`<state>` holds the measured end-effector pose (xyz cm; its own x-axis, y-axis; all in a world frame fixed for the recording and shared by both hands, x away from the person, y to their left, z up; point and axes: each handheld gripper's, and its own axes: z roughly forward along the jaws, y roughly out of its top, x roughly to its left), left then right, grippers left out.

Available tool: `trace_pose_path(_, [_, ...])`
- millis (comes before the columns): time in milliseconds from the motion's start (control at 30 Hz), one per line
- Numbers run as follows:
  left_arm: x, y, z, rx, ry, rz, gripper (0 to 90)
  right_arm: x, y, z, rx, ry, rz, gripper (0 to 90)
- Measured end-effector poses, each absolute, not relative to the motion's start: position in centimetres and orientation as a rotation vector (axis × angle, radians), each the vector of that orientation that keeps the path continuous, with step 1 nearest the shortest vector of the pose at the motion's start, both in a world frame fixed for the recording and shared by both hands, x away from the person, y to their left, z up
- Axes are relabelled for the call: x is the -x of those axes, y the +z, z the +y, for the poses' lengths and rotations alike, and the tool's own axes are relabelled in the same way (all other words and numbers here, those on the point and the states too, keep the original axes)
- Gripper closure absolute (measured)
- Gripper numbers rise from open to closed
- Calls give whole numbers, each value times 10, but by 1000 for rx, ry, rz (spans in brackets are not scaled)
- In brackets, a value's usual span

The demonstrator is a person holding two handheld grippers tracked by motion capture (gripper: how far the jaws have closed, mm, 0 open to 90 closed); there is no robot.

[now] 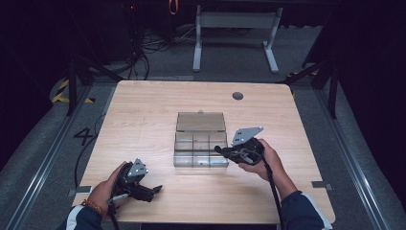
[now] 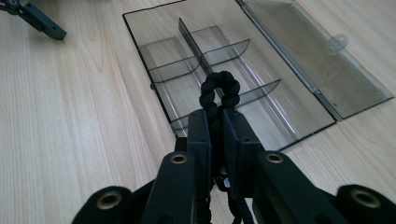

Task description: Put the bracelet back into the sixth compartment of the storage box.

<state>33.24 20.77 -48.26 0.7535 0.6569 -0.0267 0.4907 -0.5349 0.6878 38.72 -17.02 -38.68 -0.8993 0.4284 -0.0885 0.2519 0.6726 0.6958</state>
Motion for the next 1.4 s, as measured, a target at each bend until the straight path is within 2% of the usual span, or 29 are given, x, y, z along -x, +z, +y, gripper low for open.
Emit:
trace_pose_path(600, [-332,-483,208,-2247,306,856,1,-414,-407,-136,-582,836,2721,822])
trace_pose_path(1400, [-332,-483,208,-2247,307,856,1,-427,-430,-128,-704,694,2859,827])
